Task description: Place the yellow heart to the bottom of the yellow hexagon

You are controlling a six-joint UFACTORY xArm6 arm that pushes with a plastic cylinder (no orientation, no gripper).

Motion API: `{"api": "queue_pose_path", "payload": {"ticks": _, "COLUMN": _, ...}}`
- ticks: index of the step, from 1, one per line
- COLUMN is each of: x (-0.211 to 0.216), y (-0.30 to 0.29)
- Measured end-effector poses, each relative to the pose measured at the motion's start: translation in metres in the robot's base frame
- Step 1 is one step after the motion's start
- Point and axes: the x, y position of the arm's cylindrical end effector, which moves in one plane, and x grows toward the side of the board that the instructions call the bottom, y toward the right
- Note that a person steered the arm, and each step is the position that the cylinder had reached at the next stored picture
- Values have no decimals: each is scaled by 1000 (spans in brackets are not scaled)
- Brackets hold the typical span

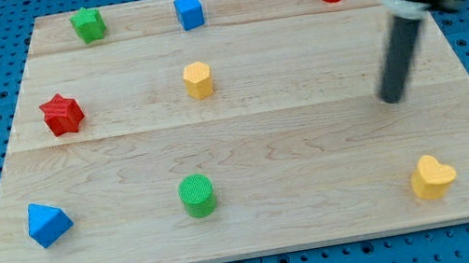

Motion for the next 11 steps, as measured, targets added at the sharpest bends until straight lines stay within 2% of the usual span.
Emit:
{"api": "queue_pose_path", "payload": {"ticks": 1, "x": 75, "y": 23}}
{"api": "queue_pose_path", "payload": {"ticks": 2, "x": 100, "y": -27}}
{"api": "queue_pose_path", "payload": {"ticks": 3, "x": 104, "y": -37}}
{"api": "queue_pose_path", "payload": {"ticks": 4, "x": 124, "y": -17}}
{"api": "queue_pose_path", "payload": {"ticks": 5, "x": 124, "y": -75}}
{"api": "queue_pose_path", "payload": {"ticks": 6, "x": 103, "y": -142}}
{"api": "queue_pose_path", "payload": {"ticks": 7, "x": 60, "y": -197}}
{"api": "queue_pose_path", "payload": {"ticks": 8, "x": 21, "y": -242}}
{"api": "queue_pose_path", "payload": {"ticks": 9, "x": 10, "y": -261}}
{"api": "queue_pose_path", "payload": {"ticks": 10, "x": -2, "y": -214}}
{"api": "queue_pose_path", "payload": {"ticks": 11, "x": -41, "y": -147}}
